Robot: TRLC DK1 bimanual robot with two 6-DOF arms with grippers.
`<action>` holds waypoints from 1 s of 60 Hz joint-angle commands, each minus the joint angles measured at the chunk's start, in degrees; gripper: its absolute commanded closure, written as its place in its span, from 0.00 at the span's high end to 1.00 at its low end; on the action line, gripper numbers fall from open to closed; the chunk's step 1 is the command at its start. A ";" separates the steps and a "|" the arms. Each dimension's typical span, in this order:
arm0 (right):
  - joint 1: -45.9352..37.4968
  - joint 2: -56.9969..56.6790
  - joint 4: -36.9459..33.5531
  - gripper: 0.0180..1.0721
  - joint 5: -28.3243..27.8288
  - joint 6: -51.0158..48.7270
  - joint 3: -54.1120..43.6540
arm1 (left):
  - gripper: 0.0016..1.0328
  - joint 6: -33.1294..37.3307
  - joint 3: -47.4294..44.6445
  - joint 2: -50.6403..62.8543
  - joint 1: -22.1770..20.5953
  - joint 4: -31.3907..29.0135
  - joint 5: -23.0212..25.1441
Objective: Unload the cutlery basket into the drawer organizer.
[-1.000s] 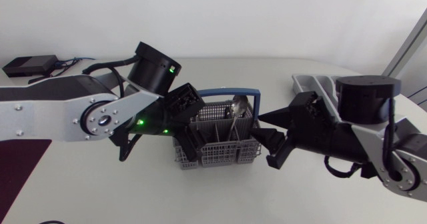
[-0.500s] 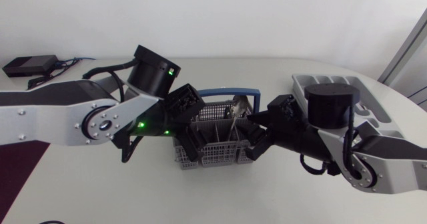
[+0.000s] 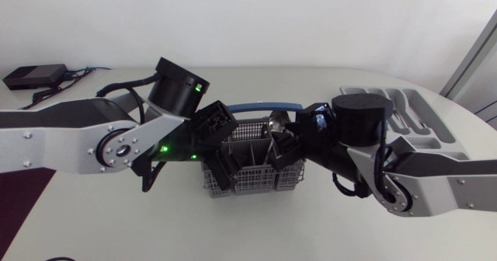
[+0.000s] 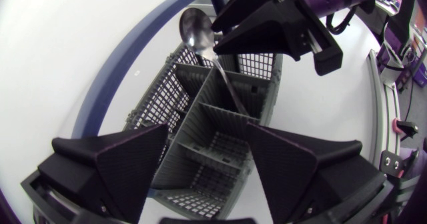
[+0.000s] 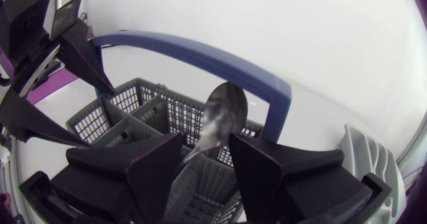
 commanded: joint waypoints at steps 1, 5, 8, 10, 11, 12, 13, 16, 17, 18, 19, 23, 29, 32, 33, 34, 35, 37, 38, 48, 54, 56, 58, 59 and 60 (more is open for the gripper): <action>1.55 1.43 1.72 0.51 3.01 1.77 1.37 | 0.78 -1.20 -1.75 0.76 -0.11 0.57 0.53; 2.60 2.13 2.34 0.51 5.38 1.77 1.81 | 0.78 -1.20 -1.93 0.93 -0.11 0.66 0.53; 3.04 2.74 2.60 0.51 6.53 2.21 2.24 | 0.78 -1.12 -1.93 1.02 -0.11 0.84 0.53; 3.13 3.27 2.69 0.51 6.96 2.65 2.60 | 0.78 -1.12 -1.93 1.02 -0.03 0.84 0.53; 3.22 3.36 2.69 0.51 7.05 2.74 2.68 | 0.78 -1.12 -2.01 1.11 -0.11 0.84 0.53; 3.31 3.54 2.69 0.51 7.40 2.82 2.86 | 0.78 -1.12 -1.93 1.11 -0.11 0.84 0.53; 3.48 3.71 2.69 0.51 8.02 2.82 2.95 | 0.78 -1.12 -1.93 1.11 -0.11 0.84 0.53; 3.92 3.89 2.69 0.51 8.99 2.82 3.21 | 0.78 -1.20 -1.93 1.11 -0.11 0.84 0.53; 3.92 3.89 2.69 0.51 9.16 2.82 3.21 | 0.78 -1.20 -1.93 1.02 -0.11 0.84 0.53; 3.92 3.80 2.69 0.51 9.34 2.91 3.21 | 0.78 -1.20 -1.93 1.02 -0.20 0.84 0.53; 3.92 3.71 2.69 0.51 9.51 3.00 3.21 | 0.78 -1.20 -1.93 1.02 -0.20 0.84 0.53; 3.92 2.48 2.51 0.51 9.69 3.61 2.24 | 0.78 -1.20 -2.01 0.93 -0.11 0.84 0.53; 3.92 0.02 2.43 0.51 10.92 3.53 0.14 | 0.78 -1.12 -2.28 0.76 -0.03 0.84 0.53; 3.92 -0.95 2.25 0.51 11.45 3.53 -0.66 | 0.78 -1.03 -2.37 0.76 0.06 0.84 0.53; 3.92 -1.30 2.25 0.51 11.53 3.53 -0.92 | 0.78 -1.03 -2.37 0.76 0.06 0.84 0.53; 3.83 -1.47 2.16 0.51 11.53 3.53 -1.01 | 0.78 -1.03 -2.37 0.76 0.06 0.84 0.53; 3.74 -1.74 2.07 0.51 11.62 3.53 -1.18 | 0.78 -1.03 -2.37 0.76 0.06 0.84 0.53; 3.66 -1.83 1.90 0.51 11.62 3.61 -1.36 | 0.78 -1.03 -2.37 0.76 0.06 0.84 0.53; 3.66 -1.91 1.90 0.51 11.62 3.61 -1.45 | 0.78 -1.03 -2.37 0.67 0.06 0.84 0.53; 3.66 -2.09 1.20 0.51 12.06 4.23 -1.36 | 0.78 -1.29 -2.28 0.40 -0.29 0.75 0.53; 3.74 -1.74 1.11 0.51 12.94 4.23 -0.92 | 0.78 -1.20 -2.37 0.14 -0.29 0.66 0.53; 3.83 -1.39 1.11 0.51 13.20 4.23 -0.83 | 0.78 -1.20 -2.37 0.05 -0.29 0.66 0.53; 3.83 -1.12 1.11 0.51 13.47 4.23 -0.74 | 0.78 -1.20 -2.45 0.05 -0.29 0.57 0.53; 3.83 -0.86 1.11 0.51 13.47 4.23 -0.66 | 0.78 -1.20 -2.45 -0.04 -0.29 0.66 0.53; 3.83 -0.68 1.11 0.51 13.56 4.32 -0.48 | 0.78 -1.20 -2.45 -0.04 -0.29 0.57 0.53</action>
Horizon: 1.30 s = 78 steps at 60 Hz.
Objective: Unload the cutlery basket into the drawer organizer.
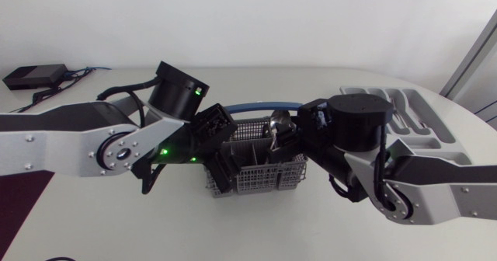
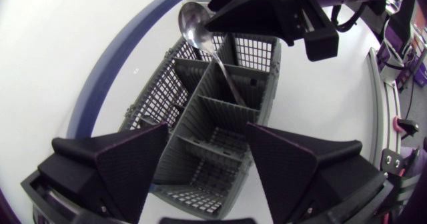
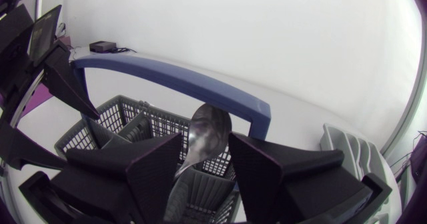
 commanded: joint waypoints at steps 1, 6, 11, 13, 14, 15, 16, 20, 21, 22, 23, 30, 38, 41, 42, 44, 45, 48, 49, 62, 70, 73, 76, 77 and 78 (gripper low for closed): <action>0.16 0.98 -0.47 0.51 1.56 1.74 -0.24 | 0.78 -1.20 -1.60 -0.04 -0.29 -0.02 0.53; 0.16 2.82 -0.73 0.51 2.00 1.83 1.08 | 0.78 -1.12 -1.60 -0.04 -0.20 -0.02 0.53; 0.16 4.67 -0.73 0.51 2.09 2.00 2.49 | 0.78 -1.12 -1.51 0.14 -0.29 -0.02 0.53; 0.16 5.20 -0.91 0.51 2.09 2.09 3.01 | 0.78 -1.12 -1.43 0.23 -0.29 -0.02 0.53; 0.16 5.46 -0.91 0.51 2.09 2.09 3.28 | 0.78 -1.12 -1.43 0.23 -0.29 -0.02 0.53; 0.16 5.73 -0.91 0.51 2.09 2.09 3.45 | 0.78 -1.12 -1.43 0.23 -0.29 -0.02 0.53; 0.16 5.99 -0.91 0.51 2.17 2.18 3.63 | 0.78 -1.03 -1.43 0.23 -0.29 -0.02 0.53; 0.16 6.96 -0.91 0.51 2.17 2.18 4.24 | 0.78 -1.03 -1.43 0.40 -0.29 -0.02 0.53; 0.16 7.04 -0.91 0.51 2.17 2.27 4.33 | 0.78 -1.03 -1.43 0.40 -0.38 -0.02 0.53; 0.16 7.22 -0.91 0.51 2.09 2.27 4.42 | 0.78 -0.94 -1.51 0.40 -0.29 0.07 0.53; 0.16 7.31 -0.91 0.51 2.09 2.35 4.51 | 0.78 -0.94 -1.51 0.40 -0.29 -0.02 0.53; -0.45 7.40 -0.64 0.48 -0.55 2.79 4.95 | 0.78 -0.94 -1.60 0.58 -0.20 0.07 0.53; -1.68 7.31 -0.20 0.31 -3.80 3.50 5.56 | 0.78 -0.85 -1.60 0.67 -0.20 0.16 0.53; -2.39 7.31 -0.20 0.27 -6.18 4.29 5.74 | 0.78 -0.85 -1.60 0.67 -0.20 0.16 0.53; -2.65 7.31 -0.11 0.25 -6.97 4.46 5.74 | 0.78 -0.94 -1.60 0.67 -0.20 0.07 0.53; -3.00 7.31 -0.11 0.23 -7.85 4.73 5.91 | 0.78 -0.85 -1.60 0.67 -0.20 0.16 0.53; -3.27 7.31 -0.20 0.22 -8.29 4.82 5.91 | 0.78 -0.94 -1.69 0.67 -0.20 0.16 0.53; -3.88 6.96 -0.11 0.15 -10.40 5.08 5.74 | 0.78 -0.85 -1.69 0.67 -0.20 0.07 0.53; -4.15 6.87 -0.03 0.15 -11.10 5.34 5.56 | 0.78 -0.94 -1.69 0.67 -0.20 0.16 0.53; -5.82 3.35 -0.29 0.07 -16.81 6.13 3.72 | 0.78 -0.94 -1.78 0.67 -0.20 0.16 0.53; -6.87 0.01 -1.35 0.07 -18.92 5.96 1.69 | 0.78 -0.85 -1.69 0.76 -0.29 0.16 0.53; -7.40 -1.39 -2.49 0.09 -19.45 5.87 0.99 | 0.78 -0.77 -1.51 0.76 -0.29 0.07 0.53; -8.45 -3.06 -3.54 0.10 -20.94 5.87 0.29 | 0.78 -0.77 -1.34 0.84 -0.29 0.07 0.53; -8.80 -3.77 -3.98 0.10 -21.47 5.87 -0.06 | 0.78 -0.68 -1.25 0.84 -0.29 0.07 0.53; -9.07 -4.47 -4.33 0.10 -22.00 5.87 -0.33 | 0.78 -0.68 -1.16 0.93 -0.38 0.07 0.53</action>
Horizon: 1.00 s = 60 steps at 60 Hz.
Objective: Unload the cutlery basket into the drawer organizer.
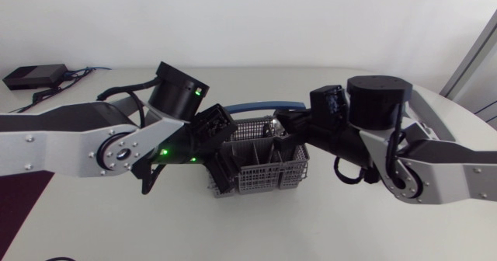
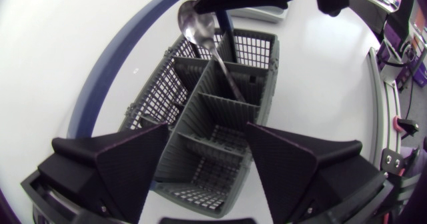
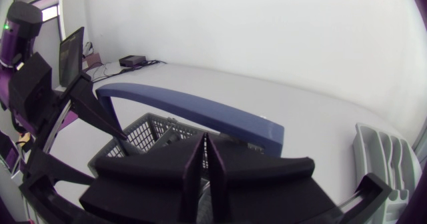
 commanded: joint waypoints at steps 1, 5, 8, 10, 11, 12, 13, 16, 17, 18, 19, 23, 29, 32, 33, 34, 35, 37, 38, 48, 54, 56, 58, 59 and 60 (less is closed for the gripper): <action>-1.57 -3.29 -1.69 0.10 -1.67 1.35 -2.91 | 0.78 -0.68 -0.90 1.02 -0.38 0.07 0.53; -2.19 -6.02 -3.10 0.18 -2.81 1.17 -4.23 | 0.78 -0.68 -0.20 1.37 -0.64 0.07 0.53; -2.27 -7.69 -3.62 0.23 -3.08 0.82 -5.19 | 0.78 -0.77 0.33 1.46 -1.08 0.16 0.53; -2.27 -9.01 -4.06 0.26 -3.17 0.55 -5.81 | 0.78 -0.77 0.77 1.72 -1.78 0.25 0.53; -2.27 -9.62 -4.41 0.26 -3.17 0.47 -6.07 | 0.78 -0.77 0.95 1.81 -1.96 0.34 0.53; -2.27 -10.15 -4.68 0.27 -3.25 0.47 -6.25 | 0.78 -0.77 1.21 1.99 -2.22 0.51 0.53; -2.27 -10.59 -4.94 0.27 -3.52 0.47 -6.42 | 0.78 -0.85 1.47 2.25 -2.31 0.60 0.53; -2.36 -11.82 -5.64 0.27 -3.87 0.38 -6.95 | 0.78 -0.94 2.35 3.13 -3.10 0.69 0.53; -2.36 -12.08 -5.91 0.27 -3.87 0.38 -7.13 | 0.78 -0.94 2.70 3.57 -3.45 0.69 0.53; -2.27 -12.34 -6.00 0.27 -3.87 0.38 -7.21 | 0.78 -1.03 2.88 3.74 -3.63 0.69 0.53; -2.36 -12.52 -6.17 0.27 -3.87 0.38 -7.39 | 0.78 -1.03 3.23 3.92 -3.63 0.69 0.53; -2.27 -13.14 -6.35 0.27 -3.69 0.38 -8.00 | 0.78 -1.29 3.94 4.45 -4.24 0.95 0.53; -2.36 -13.58 -6.35 0.30 -3.08 -0.15 -8.97 | 0.78 -1.47 4.64 4.71 -5.04 2.27 0.53; -2.36 -13.58 -6.00 0.32 -2.20 -0.50 -9.41 | 0.78 -1.47 5.08 4.97 -5.12 2.36 0.53; -2.36 -13.58 -5.91 0.33 -1.93 -0.50 -9.59 | 0.78 -1.47 5.08 5.06 -5.12 2.53 0.53; -2.36 -13.49 -5.73 0.34 -1.76 -0.68 -9.76 | 0.78 -1.47 5.08 5.06 -5.12 2.71 0.53; -2.27 -13.40 -5.64 0.34 -1.58 -0.94 -9.85 | 0.78 -1.47 5.17 5.15 -5.12 2.80 0.53; -2.27 -13.14 -5.47 0.35 -1.14 -1.38 -10.03 | 0.78 -1.47 5.25 5.33 -5.04 2.88 0.53; -2.19 -12.70 -5.29 0.35 -0.79 -1.64 -10.20 | 0.78 -1.47 5.43 5.59 -4.95 2.88 0.53; -1.22 -9.88 -3.62 0.35 1.05 -2.87 -10.47 | 0.78 -1.12 5.78 7.70 -5.04 2.62 0.35; -1.13 -9.97 -3.54 0.35 1.05 -2.96 -10.55 | 0.78 -0.94 5.61 6.20 -4.16 0.60 0.17; -1.22 -10.41 -3.54 0.35 0.97 -2.96 -10.82 | 0.78 -0.94 5.08 4.62 -3.72 -0.02 0.17; -1.22 -10.94 -3.54 0.35 0.79 -3.05 -11.08 | 0.78 -0.77 4.20 2.43 -3.10 -0.63 0.17; -1.13 -11.20 -3.54 0.35 0.79 -3.14 -11.34 | 0.78 -0.77 3.85 1.55 -2.84 -0.90 0.17; -1.13 -11.47 -3.54 0.36 0.79 -3.14 -11.52 | 0.78 -0.59 3.41 0.58 -2.57 -1.33 0.17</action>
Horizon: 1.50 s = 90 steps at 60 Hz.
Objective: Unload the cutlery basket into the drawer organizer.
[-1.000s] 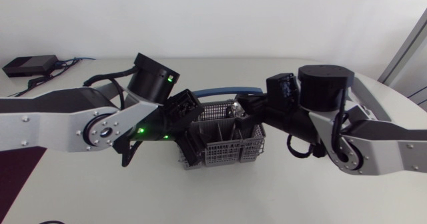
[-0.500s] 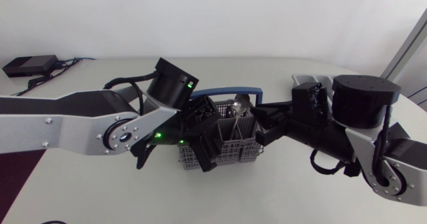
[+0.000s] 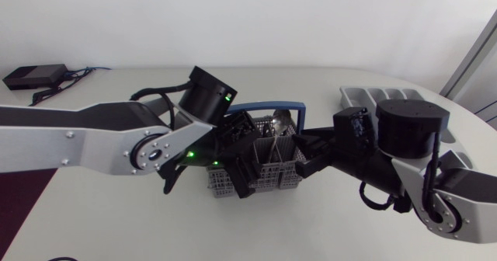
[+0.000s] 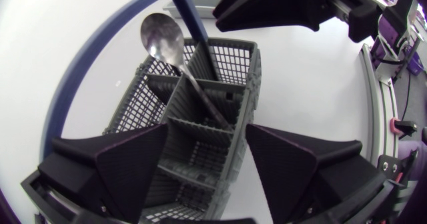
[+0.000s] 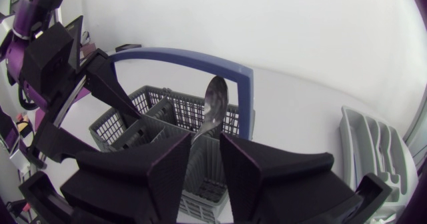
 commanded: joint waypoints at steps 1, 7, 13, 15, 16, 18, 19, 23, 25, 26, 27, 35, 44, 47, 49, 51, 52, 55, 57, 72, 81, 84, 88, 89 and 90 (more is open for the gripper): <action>0.62 -1.24 0.68 0.36 0.16 -0.91 -2.36 | 0.78 -0.28 -1.42 -5.30 1.91 -1.53 0.20; 1.32 -2.73 0.15 0.36 0.07 -1.26 -3.07 | 0.78 1.12 -4.24 -9.61 3.84 -3.47 0.20; 1.76 -3.52 -1.43 0.36 -0.28 -1.52 -3.15 | 0.78 2.35 -6.79 -12.77 6.39 -4.87 0.20; 1.94 -3.96 -2.22 0.36 -0.46 -1.79 -3.24 | 0.78 2.79 -7.66 -13.57 7.18 -5.58 0.20; 1.94 -4.40 -2.66 0.36 -0.55 -1.79 -3.24 | 0.78 2.97 -8.10 -14.09 7.45 -5.84 0.20; 2.29 -5.19 -3.54 0.35 -0.55 -1.79 -3.33 | 0.78 3.41 -8.90 -15.15 8.15 -6.19 0.20; 2.38 -5.55 -3.89 0.35 -0.55 -1.87 -3.51 | 0.78 3.76 -9.33 -15.85 8.59 -6.46 0.20; 2.55 -7.48 -5.65 0.26 -0.72 -1.87 -3.68 | 0.78 4.55 -10.65 -18.05 9.73 -6.98 0.20; 2.64 -8.45 -6.70 0.23 -0.81 -1.87 -3.77 | 0.78 5.08 -11.00 -19.10 10.61 -7.60 0.28; 2.64 -8.80 -7.14 0.23 -0.90 -1.87 -3.86 | 0.78 5.34 -11.18 -19.54 11.05 -7.95 0.37; 2.64 -9.33 -7.76 0.23 -1.16 -1.87 -3.95 | 0.78 5.52 -11.36 -20.07 11.58 -8.13 0.37; 2.64 -12.31 -11.18 0.14 -2.92 -2.49 -4.56 | 0.78 7.01 -11.53 -21.12 16.59 -7.95 2.48; 3.78 -13.81 -15.05 0.11 -4.33 -2.84 -4.47 | 0.74 6.40 -10.74 -17.70 20.72 -2.41 2.57; 4.22 -13.90 -15.67 0.09 -4.50 -2.84 -4.47 | 0.71 5.78 -9.51 -15.85 21.68 -1.45 2.74; 4.75 -13.81 -16.19 0.09 -4.50 -2.84 -4.47 | 0.65 5.25 -8.81 -14.53 22.12 -0.39 3.18; 5.19 -13.54 -16.37 0.07 -4.50 -2.84 -4.38 | 0.59 4.64 -8.19 -13.30 22.48 0.93 3.71; 5.54 -13.37 -16.54 0.07 -4.50 -2.84 -4.38 | 0.56 4.38 -7.75 -12.51 22.65 1.72 3.71; 6.07 -12.93 -16.90 0.06 -4.50 -2.84 -4.21 | 0.48 3.15 -6.52 -10.58 23.09 3.39 3.80; 6.33 -12.23 -17.34 0.05 -4.50 -2.84 -3.86 | 0.40 2.35 -5.29 -8.91 23.53 4.27 4.15; 6.24 -6.95 -17.86 0.06 -6.26 -4.07 -2.89 | 0.19 -2.66 2.71 0.32 26.08 6.73 11.18; 2.64 -0.80 -14.96 0.06 -7.75 -4.86 -0.96 | 0.19 -2.83 4.02 1.81 25.46 4.00 17.77; 1.76 0.87 -13.73 0.06 -7.93 -4.95 -0.25 | 0.19 -2.74 4.02 1.90 25.46 3.48 18.74; 0.35 2.98 -11.97 0.06 -7.93 -5.57 0.89 | 0.19 -2.48 4.38 1.90 25.46 1.02 21.55; 0.00 3.51 -11.53 0.06 -7.84 -5.74 1.15 | 0.19 -2.39 4.38 1.90 25.38 0.58 21.90; -0.44 3.86 -11.10 0.06 -7.75 -5.92 1.33 | 0.19 -2.30 4.29 1.81 25.38 0.22 22.26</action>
